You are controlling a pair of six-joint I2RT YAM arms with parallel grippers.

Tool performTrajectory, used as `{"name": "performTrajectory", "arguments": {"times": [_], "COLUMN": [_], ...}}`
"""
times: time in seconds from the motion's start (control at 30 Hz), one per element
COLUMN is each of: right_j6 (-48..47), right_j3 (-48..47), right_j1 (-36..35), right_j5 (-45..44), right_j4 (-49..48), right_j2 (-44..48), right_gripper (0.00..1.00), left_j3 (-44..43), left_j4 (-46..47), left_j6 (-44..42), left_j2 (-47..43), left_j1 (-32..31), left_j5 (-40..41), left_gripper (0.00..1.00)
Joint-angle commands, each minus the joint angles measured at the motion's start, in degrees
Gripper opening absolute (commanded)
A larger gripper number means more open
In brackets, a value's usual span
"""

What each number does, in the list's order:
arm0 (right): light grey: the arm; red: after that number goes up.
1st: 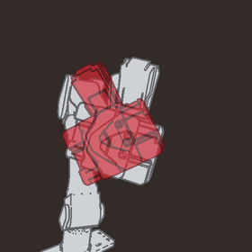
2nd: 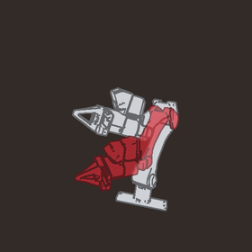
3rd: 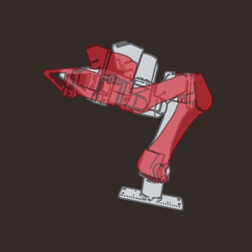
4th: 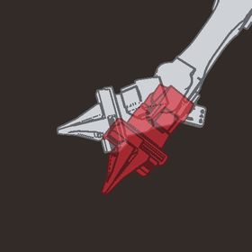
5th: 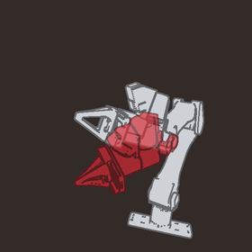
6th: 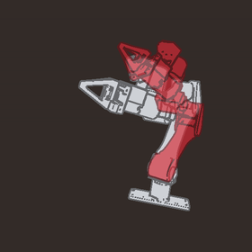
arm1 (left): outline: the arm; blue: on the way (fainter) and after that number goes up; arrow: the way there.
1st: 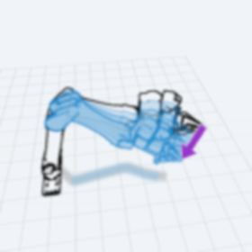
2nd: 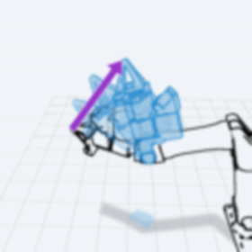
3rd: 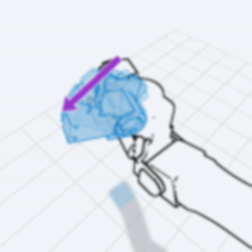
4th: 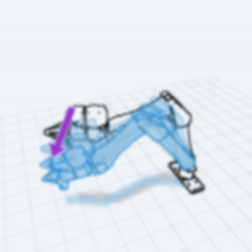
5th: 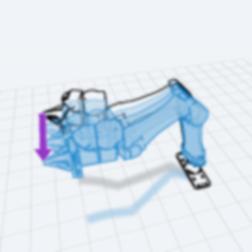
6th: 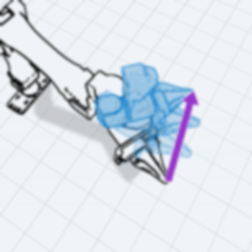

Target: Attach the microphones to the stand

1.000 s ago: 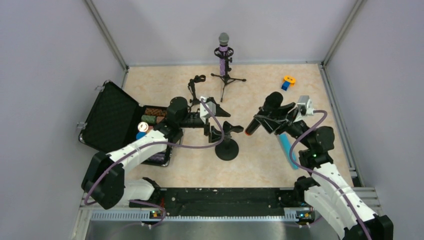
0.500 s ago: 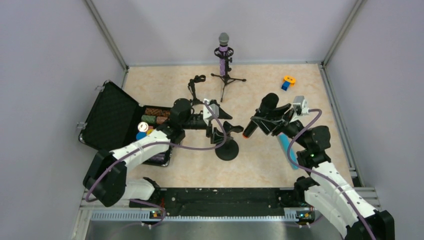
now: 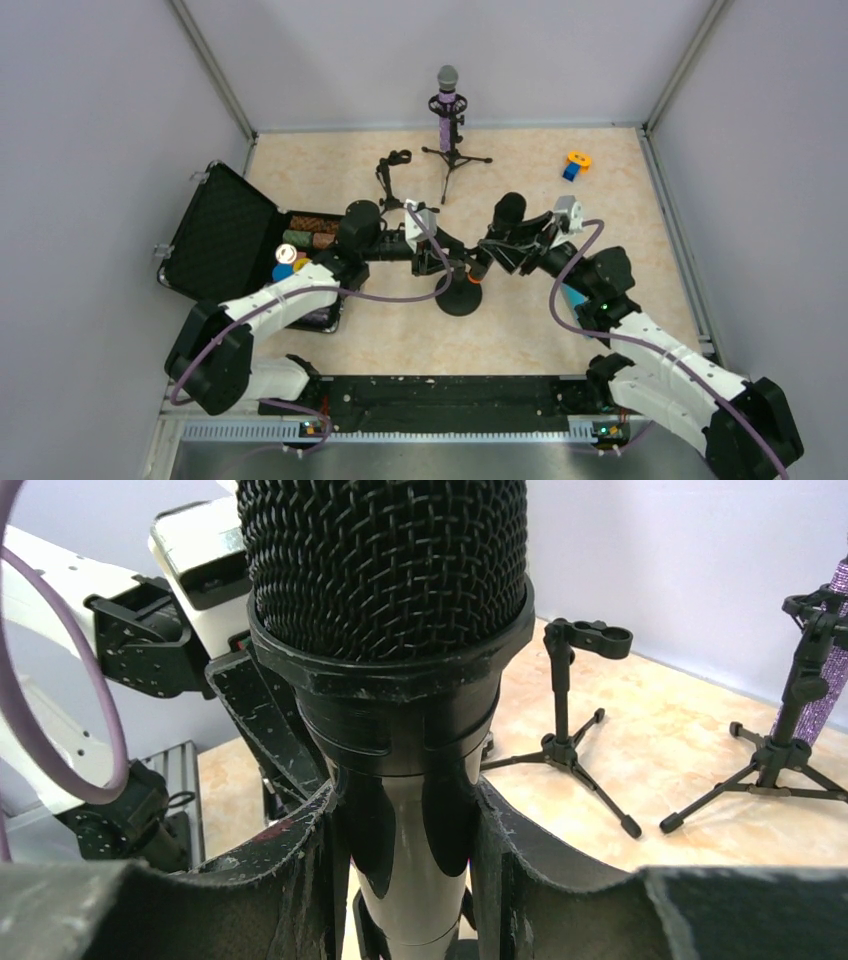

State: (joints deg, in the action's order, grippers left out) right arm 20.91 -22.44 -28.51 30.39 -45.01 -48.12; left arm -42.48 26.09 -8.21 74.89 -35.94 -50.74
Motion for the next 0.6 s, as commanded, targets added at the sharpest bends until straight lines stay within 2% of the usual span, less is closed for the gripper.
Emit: {"name": "performTrajectory", "arguments": {"times": [0.0,0.23,0.57], "right_j6": [-5.5,-9.1,-10.8], "right_j3": [-0.6,-0.5,-0.2], "right_j1": [-5.0,-8.8,-9.4], "right_j5": [-6.4,-11.6,-12.7], "right_j4": [-6.5,-6.5,-4.5], "right_j2": [-2.1,-4.6,-4.9], "right_gripper": [0.0,0.0,0.0], "left_j3": [1.0,0.0,-0.4], "left_j4": [1.7,2.2,2.3], "left_j6": [1.3,2.9,4.0], "left_j2": [-0.9,0.1,0.3], "left_j1": [-0.1,-0.2,-0.3], "left_j5": [-0.3,-1.1,-0.1], "left_gripper": [0.0,0.0,0.0]}}
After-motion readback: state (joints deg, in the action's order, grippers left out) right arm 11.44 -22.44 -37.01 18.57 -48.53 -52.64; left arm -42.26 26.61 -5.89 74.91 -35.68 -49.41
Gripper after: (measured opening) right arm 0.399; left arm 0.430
